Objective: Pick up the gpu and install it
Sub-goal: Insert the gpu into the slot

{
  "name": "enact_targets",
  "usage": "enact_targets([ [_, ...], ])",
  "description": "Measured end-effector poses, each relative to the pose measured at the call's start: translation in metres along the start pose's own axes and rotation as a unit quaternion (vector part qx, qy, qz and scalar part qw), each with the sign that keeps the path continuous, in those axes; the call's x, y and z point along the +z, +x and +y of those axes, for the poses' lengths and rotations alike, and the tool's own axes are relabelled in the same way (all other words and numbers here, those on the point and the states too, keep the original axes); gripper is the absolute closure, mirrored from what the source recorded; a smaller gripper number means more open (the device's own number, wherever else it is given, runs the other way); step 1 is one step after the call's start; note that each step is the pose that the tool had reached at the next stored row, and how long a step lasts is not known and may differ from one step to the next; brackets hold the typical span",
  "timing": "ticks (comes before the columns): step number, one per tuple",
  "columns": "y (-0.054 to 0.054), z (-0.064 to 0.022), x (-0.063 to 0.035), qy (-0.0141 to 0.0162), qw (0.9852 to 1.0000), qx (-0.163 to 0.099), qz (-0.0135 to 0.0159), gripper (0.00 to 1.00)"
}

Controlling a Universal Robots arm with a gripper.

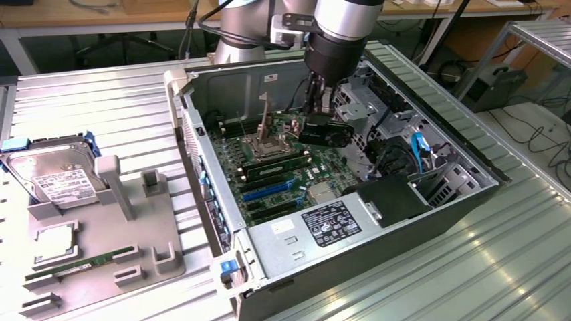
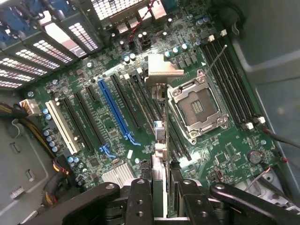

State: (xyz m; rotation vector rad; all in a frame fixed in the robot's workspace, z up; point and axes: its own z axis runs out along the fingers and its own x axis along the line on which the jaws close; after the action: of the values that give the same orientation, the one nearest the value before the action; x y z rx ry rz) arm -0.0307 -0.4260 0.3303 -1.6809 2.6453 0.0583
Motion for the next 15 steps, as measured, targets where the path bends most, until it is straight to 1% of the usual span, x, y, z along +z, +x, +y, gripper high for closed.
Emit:
enact_targets([
  [7,0.0000,0.0000,0.0000,-0.0008,0.9995,-0.030,0.0008,0.73],
  [15,0.0000,0.0000,0.0000,-0.0015,0.9983,-0.058,0.0016,0.73],
])
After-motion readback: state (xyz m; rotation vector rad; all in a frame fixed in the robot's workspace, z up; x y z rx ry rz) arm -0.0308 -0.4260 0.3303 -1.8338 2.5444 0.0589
